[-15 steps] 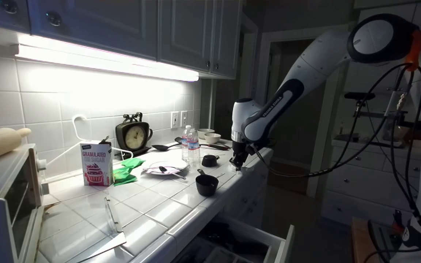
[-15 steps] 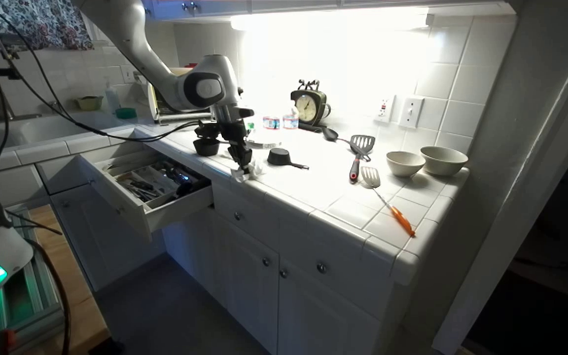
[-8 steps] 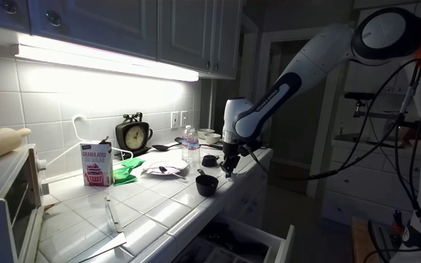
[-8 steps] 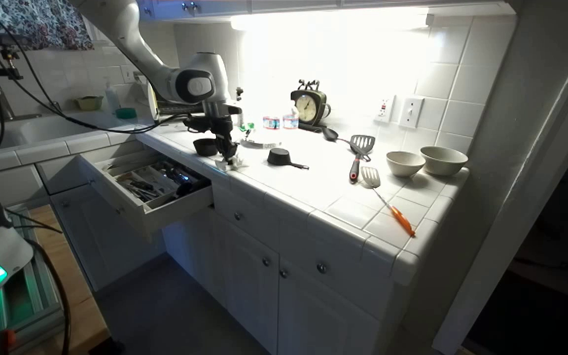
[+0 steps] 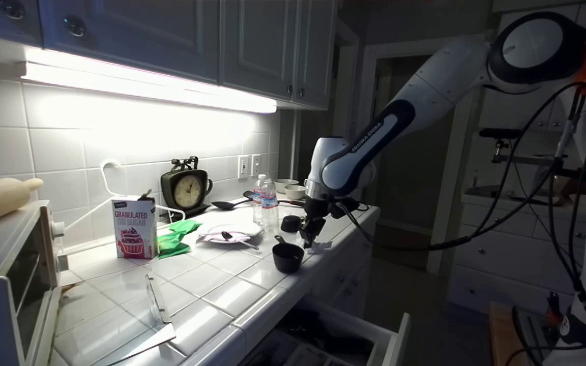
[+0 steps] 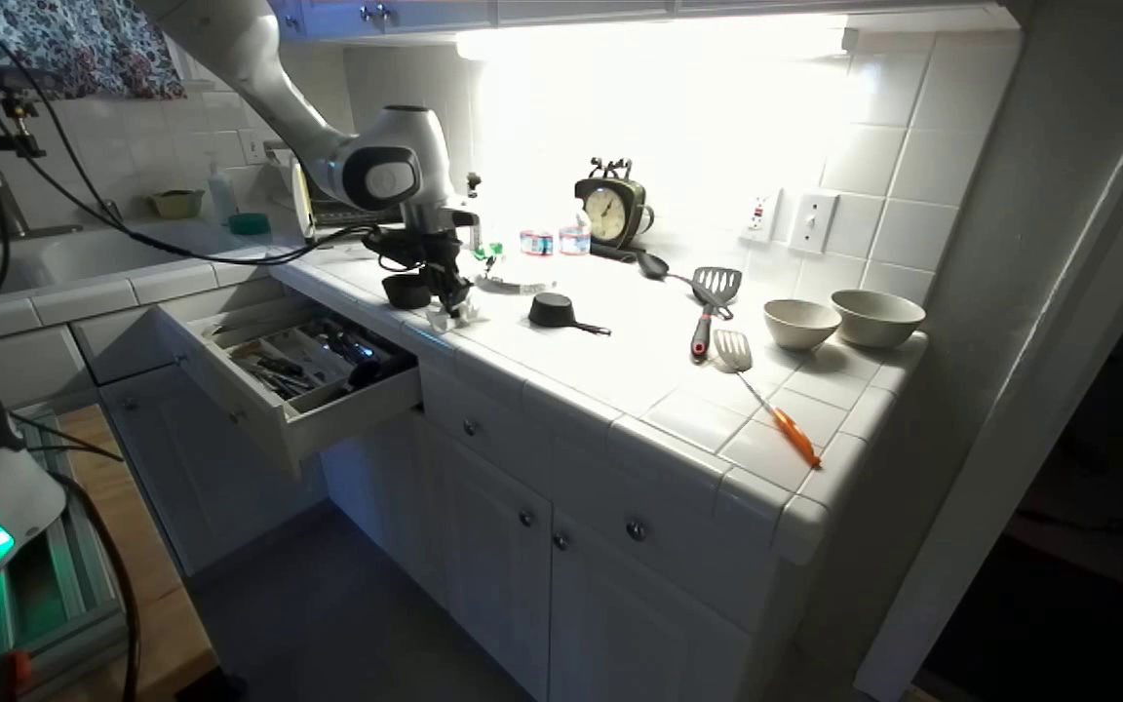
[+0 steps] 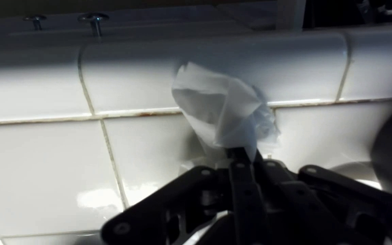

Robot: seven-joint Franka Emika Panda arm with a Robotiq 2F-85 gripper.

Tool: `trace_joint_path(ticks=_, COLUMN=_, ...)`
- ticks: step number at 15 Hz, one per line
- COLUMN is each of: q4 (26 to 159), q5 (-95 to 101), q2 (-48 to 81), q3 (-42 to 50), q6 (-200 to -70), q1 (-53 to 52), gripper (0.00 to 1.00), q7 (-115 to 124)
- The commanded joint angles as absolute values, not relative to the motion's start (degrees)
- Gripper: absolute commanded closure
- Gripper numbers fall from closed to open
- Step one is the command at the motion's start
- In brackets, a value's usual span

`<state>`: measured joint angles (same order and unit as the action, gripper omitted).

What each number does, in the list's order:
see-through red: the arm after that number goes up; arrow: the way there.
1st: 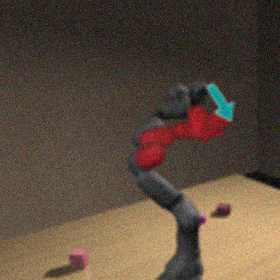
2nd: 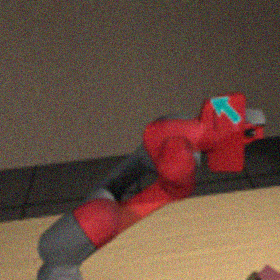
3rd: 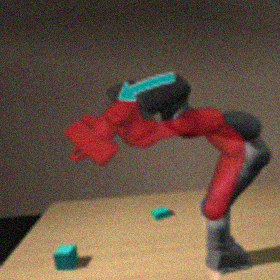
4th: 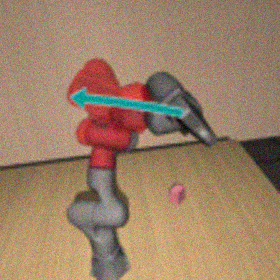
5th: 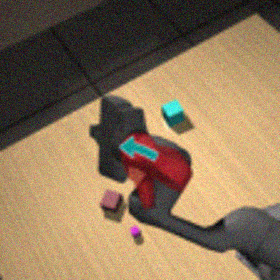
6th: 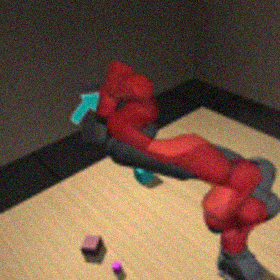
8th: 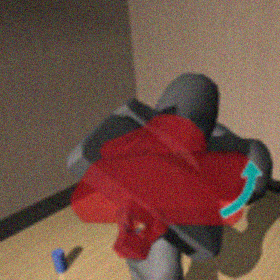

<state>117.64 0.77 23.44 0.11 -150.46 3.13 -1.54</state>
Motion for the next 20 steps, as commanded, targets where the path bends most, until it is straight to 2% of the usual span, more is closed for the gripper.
trace_joint_path(ticks=1, q4=117.3, q5=-0.7, q2=26.5, q3=0.0, q6=-155.7, q1=4.0, gripper=0.99, q7=-3.1)
trace_joint_path(ticks=6, q4=116.6, q5=1.9, q2=27.8, q3=3.6, q6=-160.8, q1=2.7, gripper=0.99, q7=1.4)
trace_joint_path(ticks=13, q4=117.7, q5=9.5, q2=24.5, q3=11.2, q6=-154.0, q1=-1.0, gripper=0.99, q7=4.9)
trace_joint_path(ticks=20, q4=119.8, q5=7.9, q2=20.3, q3=5.9, q6=-143.9, q1=0.0, gripper=0.99, q7=0.7)
